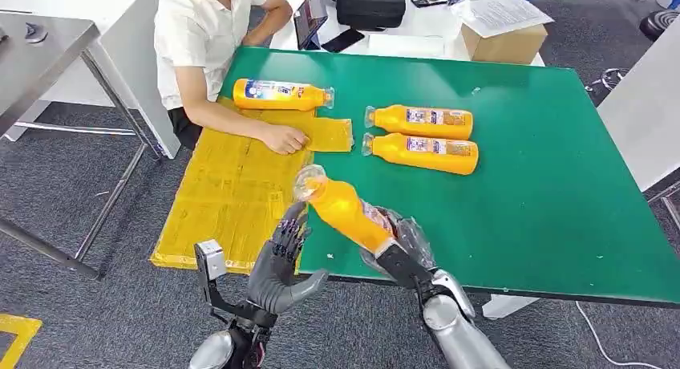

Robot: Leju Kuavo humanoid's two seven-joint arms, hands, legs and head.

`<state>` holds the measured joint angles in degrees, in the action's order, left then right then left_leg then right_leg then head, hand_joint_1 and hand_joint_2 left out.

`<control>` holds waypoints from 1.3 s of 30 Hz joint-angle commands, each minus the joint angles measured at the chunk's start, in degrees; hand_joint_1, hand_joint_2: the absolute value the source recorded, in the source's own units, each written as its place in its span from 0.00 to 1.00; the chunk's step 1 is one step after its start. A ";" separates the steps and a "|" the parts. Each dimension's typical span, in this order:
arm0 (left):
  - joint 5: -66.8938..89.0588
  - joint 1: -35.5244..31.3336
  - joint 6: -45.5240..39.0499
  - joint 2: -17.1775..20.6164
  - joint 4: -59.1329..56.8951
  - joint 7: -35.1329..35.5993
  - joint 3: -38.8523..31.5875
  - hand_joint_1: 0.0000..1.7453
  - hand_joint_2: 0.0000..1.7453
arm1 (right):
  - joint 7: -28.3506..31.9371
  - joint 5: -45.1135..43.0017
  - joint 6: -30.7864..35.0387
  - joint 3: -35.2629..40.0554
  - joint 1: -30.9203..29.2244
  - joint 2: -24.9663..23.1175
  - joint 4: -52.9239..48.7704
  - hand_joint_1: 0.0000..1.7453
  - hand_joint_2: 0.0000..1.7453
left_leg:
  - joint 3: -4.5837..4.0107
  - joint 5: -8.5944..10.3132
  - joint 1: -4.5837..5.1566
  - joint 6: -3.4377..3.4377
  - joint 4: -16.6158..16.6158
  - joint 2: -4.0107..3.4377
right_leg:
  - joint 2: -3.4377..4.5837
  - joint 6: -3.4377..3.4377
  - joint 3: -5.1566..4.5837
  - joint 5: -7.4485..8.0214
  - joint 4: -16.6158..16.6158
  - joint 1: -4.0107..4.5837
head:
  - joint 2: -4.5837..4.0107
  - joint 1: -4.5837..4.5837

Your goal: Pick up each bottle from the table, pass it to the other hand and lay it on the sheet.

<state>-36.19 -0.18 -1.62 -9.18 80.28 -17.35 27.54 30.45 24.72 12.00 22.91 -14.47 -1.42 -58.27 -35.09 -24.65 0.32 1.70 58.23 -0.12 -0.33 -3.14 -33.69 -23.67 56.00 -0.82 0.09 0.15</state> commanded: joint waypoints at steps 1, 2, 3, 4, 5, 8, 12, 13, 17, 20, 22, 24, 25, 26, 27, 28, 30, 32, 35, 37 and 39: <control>0.23 -2.54 0.24 1.02 -2.29 0.07 0.83 0.00 1.00 | 1.06 0.62 -1.37 6.30 -3.37 -1.06 3.61 1.00 1.00 | 0.25 -0.08 -0.08 -0.17 -0.05 -0.10 | 0.13 0.19 0.19 -0.06 -0.01 0.07 | 0.00 0.00; -0.20 -3.17 -0.02 0.73 -3.03 0.34 0.31 0.00 1.00 | 1.50 1.16 -2.20 8.03 -3.79 -1.69 3.83 1.00 1.00 | 0.31 -0.12 -0.09 -0.21 -0.02 -0.07 | 0.11 0.22 0.25 -0.10 0.01 0.09 | 0.00 0.00; -0.39 -3.88 -0.43 0.51 -3.70 0.44 -0.13 0.00 1.00 | 1.72 1.68 -3.05 9.68 -4.14 -2.51 4.06 1.00 1.00 | 0.18 -0.06 -0.07 -0.14 -0.03 -0.09 | 0.12 0.14 0.13 -0.04 -0.01 0.06 | 0.00 0.00; -0.70 -4.41 -0.86 0.25 -4.41 0.66 -0.49 0.00 1.00 | 1.78 1.81 -3.39 10.64 -4.35 -2.97 4.19 1.00 1.00 | 0.23 -0.09 -0.09 -0.16 -0.03 -0.15 | 0.18 0.16 0.17 -0.04 -0.01 0.08 | 0.00 0.02; -1.86 -5.24 -1.78 -0.19 -5.52 1.34 -1.22 0.00 1.00 | 2.43 1.92 -3.89 12.76 -4.62 -3.60 4.06 1.00 1.00 | 0.08 -0.06 -0.07 -0.12 0.00 -0.20 | 0.21 0.11 0.02 0.00 0.02 0.07 | 0.00 0.02; -2.62 -5.95 -2.21 -0.29 -6.36 1.60 -1.60 0.00 1.00 | 2.86 1.49 -3.74 14.29 -4.49 -4.19 3.38 1.00 1.00 | 0.16 -0.08 -0.09 -0.16 -0.03 -0.15 | 0.18 0.16 0.08 -0.04 0.02 0.08 | 0.00 0.02; -3.19 -5.72 -2.62 -0.44 -6.46 1.79 -1.80 0.00 1.00 | 3.27 1.30 -3.85 14.65 -4.37 -3.55 2.67 1.00 1.00 | 0.18 -0.05 -0.08 -0.12 -0.07 -0.05 | 0.06 0.11 0.12 -0.05 -0.03 0.06 | 0.00 0.00; -4.25 -5.94 -3.34 -0.60 -6.67 2.04 -2.12 0.00 1.00 | 4.31 0.92 -3.77 15.66 -4.22 -3.51 1.88 1.00 1.00 | 0.16 -0.08 -0.09 -0.14 -0.01 -0.05 | 0.06 0.13 0.10 -0.07 0.02 0.07 | 0.00 0.00; -5.81 -7.85 -4.04 -0.62 -8.18 1.69 -2.00 0.00 1.00 | 5.32 -0.53 -3.62 19.89 -3.48 -3.97 -1.94 1.00 1.00 | 0.06 -0.07 -0.06 -0.13 -0.01 -0.09 | 0.10 0.12 0.02 -0.06 0.05 0.04 | 0.00 0.04; -7.55 -8.44 -6.49 -1.82 -9.03 1.32 -3.16 0.00 1.00 | 4.82 -2.08 -4.59 22.10 -3.85 -4.04 -2.25 1.00 1.00 | 0.04 -0.05 -0.07 -0.16 -0.02 0.09 | -0.07 0.16 0.05 -0.09 0.03 0.05 | 0.00 0.04; -8.32 -8.50 -5.53 -1.55 -8.44 1.26 -2.24 0.00 1.00 | 4.82 -3.24 -4.75 22.85 -4.22 -3.99 -1.37 1.00 1.00 | 0.07 -0.09 -0.09 -0.17 0.02 -0.01 | 0.03 0.17 0.06 -0.09 0.05 0.07 | 0.00 0.02; -7.81 -8.38 -3.92 -1.21 -7.37 0.08 -1.30 0.84 1.00 | 4.92 -5.63 -5.38 22.03 -4.46 -4.50 0.00 1.00 1.00 | 0.09 -0.09 -0.08 -0.17 -0.01 -0.04 | 0.06 0.17 0.06 -0.09 0.05 0.07 | 0.00 0.02; -7.49 -8.35 -2.51 -0.96 -6.69 -0.66 -0.88 1.00 1.00 | 4.99 -6.52 -6.01 21.63 -4.47 -4.53 0.29 1.00 1.00 | -0.03 -0.04 -0.07 -0.13 0.00 0.00 | 0.00 0.13 -0.04 -0.06 0.05 0.06 | 0.00 0.02; -7.47 -8.19 -1.91 -1.02 -6.20 -0.99 -1.02 1.00 1.00 | 5.04 -7.11 -6.55 21.35 -4.51 -4.52 0.45 0.95 1.00 | -0.11 0.00 -0.05 -0.10 -0.02 0.06 | -0.06 0.09 -0.11 -0.03 0.03 0.04 | 0.00 0.02; -7.32 -7.87 -1.49 -1.15 -5.36 -1.43 -1.38 1.00 1.00 | 4.54 -8.34 -8.33 20.99 -4.44 -4.55 0.71 0.73 1.00 | 0.00 -0.05 -0.10 -0.15 0.00 0.05 | -0.04 0.14 0.00 -0.08 0.03 0.09 | 0.00 0.02; -6.97 -7.66 -1.25 -1.39 -4.46 -2.35 -1.94 1.00 1.00 | 4.43 -9.06 -9.12 20.57 -4.12 -4.44 0.62 0.08 1.00 | 0.09 -0.09 -0.09 -0.17 0.00 0.02 | -0.01 0.16 0.08 -0.11 0.03 0.08 | 0.00 0.02; -6.54 -7.33 -1.19 -1.61 -3.12 -2.92 -2.76 1.00 1.00 | 4.03 -9.68 -10.47 20.48 -3.77 -4.32 0.66 0.00 1.00 | -0.08 -0.04 -0.07 -0.10 0.01 -0.01 | 0.01 0.09 -0.09 -0.04 0.03 0.05 | 0.00 0.02; -3.16 -7.73 -4.10 -0.96 -2.65 -3.99 -3.70 1.00 1.00 | 4.26 -9.16 -8.65 19.74 -2.33 -4.31 0.10 0.00 0.00 | 0.07 -0.11 -0.10 -0.16 0.02 -0.01 | 0.02 0.15 0.05 -0.12 0.06 0.08 | 0.00 0.00; 4.42 -10.37 -17.85 0.12 -8.14 -3.55 -5.41 1.00 1.00 | 9.42 -3.47 8.57 15.78 1.32 -5.70 -2.50 0.00 0.00 | 0.11 -0.09 -0.12 -0.17 0.00 0.15 | -0.13 0.17 0.12 -0.15 0.03 0.11 | 0.00 0.00; 2.13 -12.10 -18.97 0.74 -12.59 -4.55 -8.93 1.00 1.00 | 9.12 -1.20 19.74 13.21 2.73 -6.31 -2.19 0.00 0.00 | 0.11 -0.05 -0.11 -0.17 -0.06 0.15 | -0.14 0.16 0.11 -0.11 -0.01 0.09 | 0.00 0.00; 0.98 -11.95 -17.31 2.28 -12.99 -5.20 -10.71 1.00 1.00 | 9.24 -3.04 20.54 12.05 2.90 -5.97 -1.44 0.00 0.00 | 0.15 0.01 -0.10 -0.16 -0.15 0.15 | -0.14 0.15 0.15 -0.05 -0.10 0.08 | 0.00 0.04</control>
<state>-33.52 -6.57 -15.47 -10.25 77.31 -21.29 24.11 38.22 20.16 17.03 39.65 -14.75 -6.38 -59.91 -35.31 -24.63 0.30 1.68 58.23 -0.04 -0.41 -3.13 -33.90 -23.67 56.03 -0.81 0.09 0.20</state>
